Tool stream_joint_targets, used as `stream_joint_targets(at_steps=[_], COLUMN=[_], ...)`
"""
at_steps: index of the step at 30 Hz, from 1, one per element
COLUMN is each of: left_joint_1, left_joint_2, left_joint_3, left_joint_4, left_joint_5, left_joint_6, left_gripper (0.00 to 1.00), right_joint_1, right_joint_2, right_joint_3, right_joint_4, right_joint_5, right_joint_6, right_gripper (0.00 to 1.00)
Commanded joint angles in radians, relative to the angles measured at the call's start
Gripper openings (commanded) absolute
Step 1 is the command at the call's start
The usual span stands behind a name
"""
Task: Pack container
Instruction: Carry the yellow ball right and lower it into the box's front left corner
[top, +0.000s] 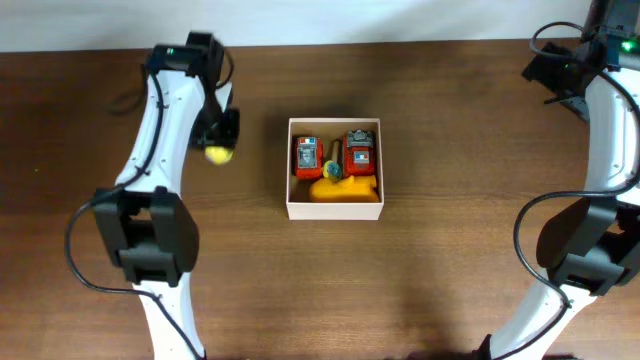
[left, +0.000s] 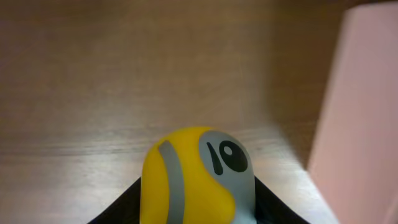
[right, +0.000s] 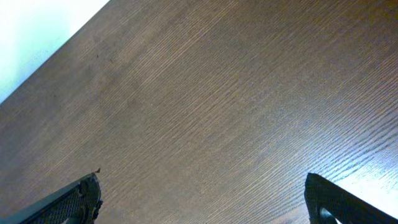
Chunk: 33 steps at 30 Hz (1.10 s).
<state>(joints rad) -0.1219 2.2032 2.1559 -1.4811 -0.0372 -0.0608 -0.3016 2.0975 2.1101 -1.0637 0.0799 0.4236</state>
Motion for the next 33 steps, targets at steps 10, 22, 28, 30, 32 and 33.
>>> stream_joint_targets(at_steps=[10, 22, 28, 30, 32, 33], left_joint_1=[-0.252, -0.452, -0.452, -0.452, -0.452, -0.452], left_joint_2=[0.003, 0.007, 0.007, 0.007, 0.007, 0.007], left_joint_3=[0.261, 0.126, -0.039, -0.077, -0.106, -0.118], left_joint_4=[-0.18, -0.089, -0.048, -0.044, -0.029, -0.017], left_joint_5=[-0.022, -0.041, -0.037, -0.038, -0.039, -0.039], left_joint_6=[-0.155, -0.214, -0.22, -0.22, -0.219, -0.219], left_gripper=[0.43, 0.43, 0.43, 0.43, 0.43, 0.43], right_joint_1=[0.001, 0.001, 0.001, 0.001, 0.001, 0.001], right_joint_2=[0.0, 0.0, 0.0, 0.0, 0.0, 0.0], right_joint_3=[-0.002, -0.002, -0.002, -0.002, -0.002, -0.002], right_joint_4=[0.001, 0.001, 0.001, 0.001, 0.001, 0.001], right_joint_5=[-0.001, -0.001, -0.001, -0.001, -0.001, -0.001], right_joint_6=[0.012, 0.012, 0.012, 0.012, 0.012, 0.012], right_gripper=[0.99, 0.99, 0.99, 0.99, 0.99, 0.99])
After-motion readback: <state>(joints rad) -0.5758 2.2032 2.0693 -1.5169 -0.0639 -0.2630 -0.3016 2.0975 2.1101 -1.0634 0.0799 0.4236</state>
